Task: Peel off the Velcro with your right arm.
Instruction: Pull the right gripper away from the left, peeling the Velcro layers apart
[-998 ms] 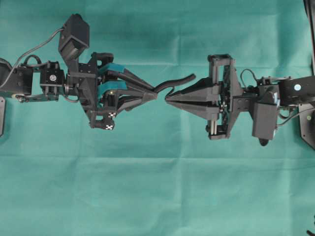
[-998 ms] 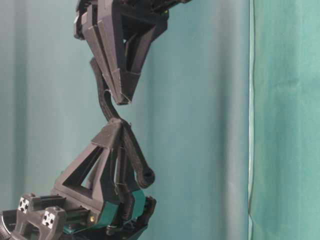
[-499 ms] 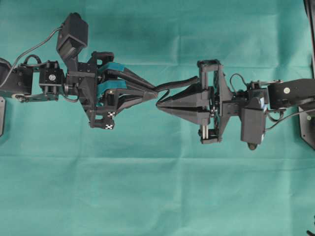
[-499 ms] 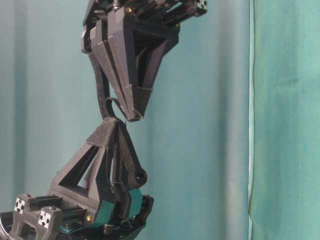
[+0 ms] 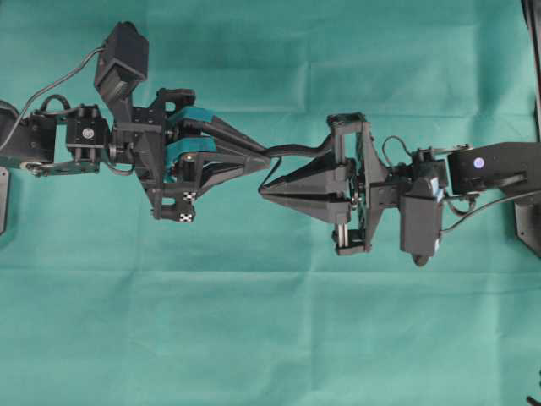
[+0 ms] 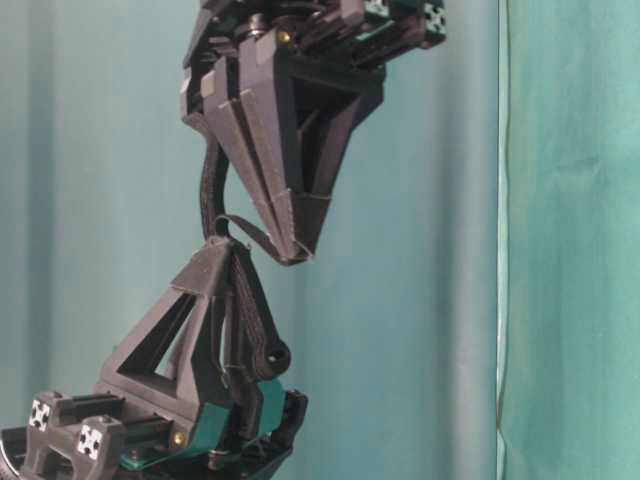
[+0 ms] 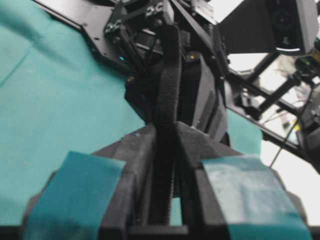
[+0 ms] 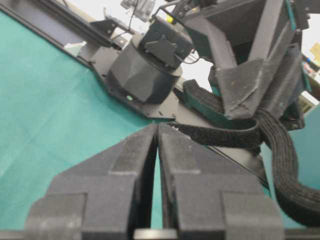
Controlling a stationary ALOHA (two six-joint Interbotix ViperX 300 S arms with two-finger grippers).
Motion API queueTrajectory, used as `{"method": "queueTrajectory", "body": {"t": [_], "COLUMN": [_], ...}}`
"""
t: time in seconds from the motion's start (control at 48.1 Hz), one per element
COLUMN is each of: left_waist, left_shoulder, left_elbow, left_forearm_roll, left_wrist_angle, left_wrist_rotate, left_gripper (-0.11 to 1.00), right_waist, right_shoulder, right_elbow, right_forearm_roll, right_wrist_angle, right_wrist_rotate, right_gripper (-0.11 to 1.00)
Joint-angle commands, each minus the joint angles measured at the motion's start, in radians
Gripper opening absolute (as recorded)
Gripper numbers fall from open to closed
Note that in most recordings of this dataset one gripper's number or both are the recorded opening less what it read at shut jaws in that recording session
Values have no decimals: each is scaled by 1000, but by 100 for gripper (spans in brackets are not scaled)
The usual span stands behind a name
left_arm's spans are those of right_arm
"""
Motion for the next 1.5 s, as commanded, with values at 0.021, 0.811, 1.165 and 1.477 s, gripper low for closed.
{"method": "queueTrajectory", "body": {"t": [0.021, 0.811, 1.165, 1.477], "left_waist": [14, 20, 21, 26], "left_shoulder": [-12, -12, -12, -12], "left_elbow": [-15, -15, -14, -17], "left_forearm_roll": [-2, -2, -2, -2], "left_wrist_angle": [-25, -51, -51, -61], "left_wrist_rotate": [3, 2, 2, 2], "left_gripper": [10, 10, 10, 10], "right_waist": [18, 60, 78, 98], "right_shoulder": [5, 48, 48, 48], "right_elbow": [-23, -31, -28, -26], "right_forearm_roll": [-3, -3, -3, -3], "right_wrist_angle": [-6, 2, 8, 31], "right_wrist_rotate": [2, 3, 5, 6], "right_gripper": [-10, -10, -10, -10]}}
